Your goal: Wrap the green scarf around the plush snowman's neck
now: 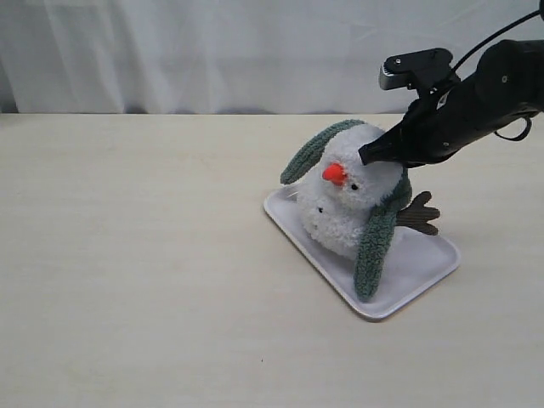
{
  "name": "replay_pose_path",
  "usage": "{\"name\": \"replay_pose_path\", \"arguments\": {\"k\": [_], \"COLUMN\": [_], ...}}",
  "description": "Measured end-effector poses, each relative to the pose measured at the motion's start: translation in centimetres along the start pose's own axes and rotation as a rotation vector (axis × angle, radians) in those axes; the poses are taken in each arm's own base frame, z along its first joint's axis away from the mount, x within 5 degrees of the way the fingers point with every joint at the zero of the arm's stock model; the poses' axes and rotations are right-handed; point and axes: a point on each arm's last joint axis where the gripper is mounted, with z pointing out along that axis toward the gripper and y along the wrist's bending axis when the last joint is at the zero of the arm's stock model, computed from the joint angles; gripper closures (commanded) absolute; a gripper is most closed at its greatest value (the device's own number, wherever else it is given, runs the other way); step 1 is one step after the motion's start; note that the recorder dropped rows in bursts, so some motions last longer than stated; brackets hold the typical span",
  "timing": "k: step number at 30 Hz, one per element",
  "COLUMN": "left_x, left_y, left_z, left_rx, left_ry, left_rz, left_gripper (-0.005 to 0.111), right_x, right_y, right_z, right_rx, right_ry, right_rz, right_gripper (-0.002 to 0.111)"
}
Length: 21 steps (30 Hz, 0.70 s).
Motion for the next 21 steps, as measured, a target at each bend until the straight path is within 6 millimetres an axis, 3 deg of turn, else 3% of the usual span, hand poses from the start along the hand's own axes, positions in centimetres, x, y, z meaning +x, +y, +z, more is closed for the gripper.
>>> {"name": "replay_pose_path", "arguments": {"k": [3, 7, 14, 21], "left_x": [0.0, 0.0, 0.0, 0.0], "left_y": [0.0, 0.0, 0.0, 0.0], "left_z": [0.0, 0.0, 0.0, 0.0], "left_rx": [0.000, 0.000, 0.000, 0.000], "left_ry": [0.000, 0.000, 0.000, 0.000], "left_rz": [0.000, 0.000, 0.000, 0.000], "left_gripper": [0.107, 0.107, 0.107, 0.107], "right_x": [-0.5, -1.2, -1.9, -2.1], "right_y": [0.0, 0.0, 1.7, 2.6], "right_z": [-1.5, -3.4, -6.4, -6.4], "right_rx": [-0.002, -0.007, -0.199, -0.290], "right_ry": [0.006, 0.031, -0.032, -0.071], "right_rz": [-0.007, -0.014, -0.041, -0.120], "right_gripper": [0.056, 0.034, 0.033, 0.023]}}
